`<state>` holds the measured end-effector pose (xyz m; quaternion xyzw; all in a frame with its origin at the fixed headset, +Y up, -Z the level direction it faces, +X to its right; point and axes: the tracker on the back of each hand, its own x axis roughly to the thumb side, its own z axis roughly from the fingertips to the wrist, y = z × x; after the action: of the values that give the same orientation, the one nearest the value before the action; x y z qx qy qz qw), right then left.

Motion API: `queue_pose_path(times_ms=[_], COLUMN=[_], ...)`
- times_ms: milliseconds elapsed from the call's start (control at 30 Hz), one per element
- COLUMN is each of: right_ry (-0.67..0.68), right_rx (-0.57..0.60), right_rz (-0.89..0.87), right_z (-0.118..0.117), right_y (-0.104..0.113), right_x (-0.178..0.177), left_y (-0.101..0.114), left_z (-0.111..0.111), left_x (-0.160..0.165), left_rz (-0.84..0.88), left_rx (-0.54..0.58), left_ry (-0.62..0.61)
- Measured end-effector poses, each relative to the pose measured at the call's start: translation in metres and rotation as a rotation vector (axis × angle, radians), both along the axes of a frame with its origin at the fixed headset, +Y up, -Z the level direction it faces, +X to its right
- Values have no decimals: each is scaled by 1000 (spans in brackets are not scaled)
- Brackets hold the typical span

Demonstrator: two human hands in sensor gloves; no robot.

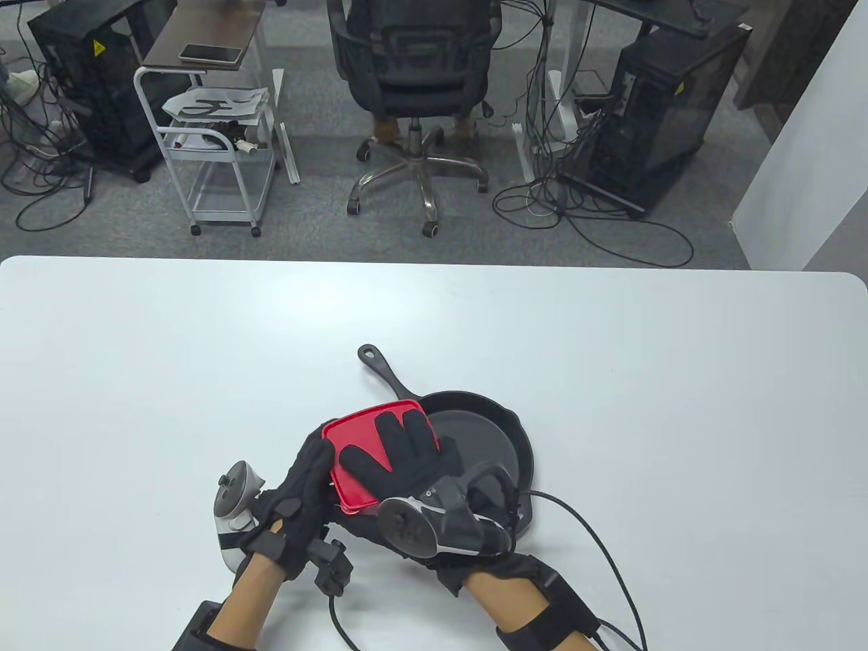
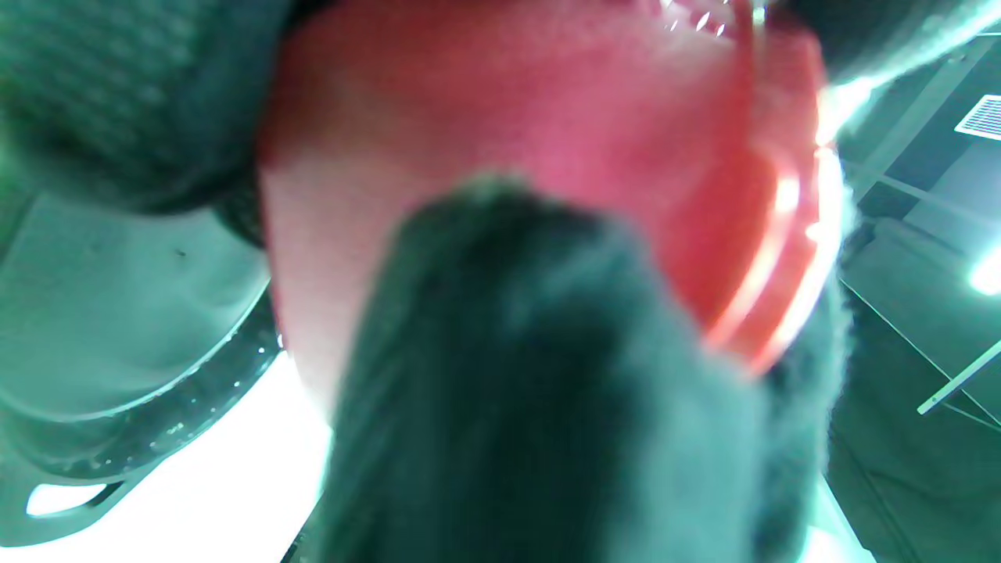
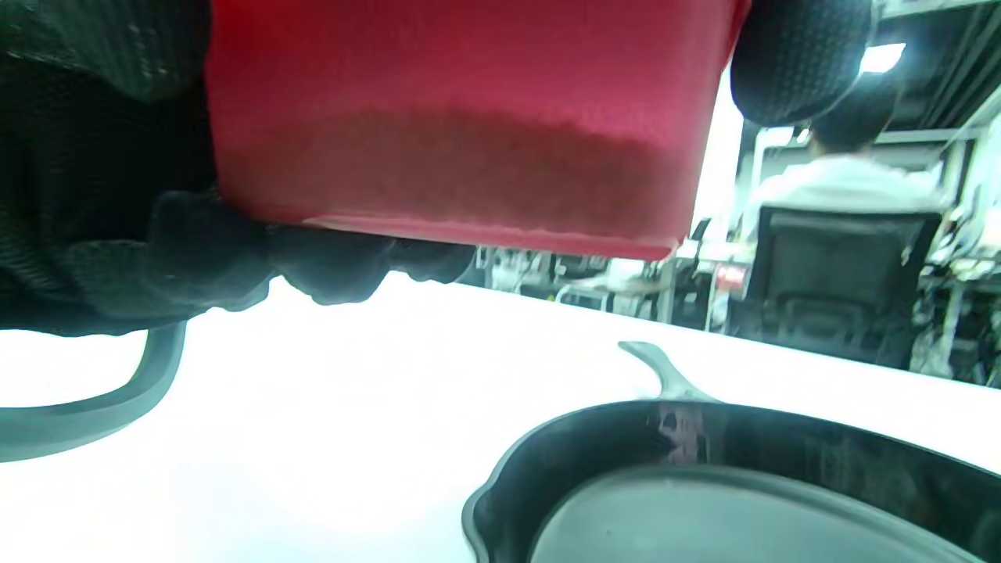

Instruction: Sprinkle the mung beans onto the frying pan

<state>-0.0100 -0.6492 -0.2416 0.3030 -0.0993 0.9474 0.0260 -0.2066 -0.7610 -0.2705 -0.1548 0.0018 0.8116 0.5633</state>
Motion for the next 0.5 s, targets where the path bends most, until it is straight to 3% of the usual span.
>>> queue_pose_path(times_ms=[300, 500], right_ry=[-3, -14], right_rx=[177, 160], right_rz=[-96, -171], right_z=[10, 13], right_y=[-8, -8], right_x=[-2, -1], left_y=[-3, -2], left_z=[5, 9], left_x=[13, 18], left_rz=[122, 149], left_rx=[-50, -39], left_ry=[-51, -56])
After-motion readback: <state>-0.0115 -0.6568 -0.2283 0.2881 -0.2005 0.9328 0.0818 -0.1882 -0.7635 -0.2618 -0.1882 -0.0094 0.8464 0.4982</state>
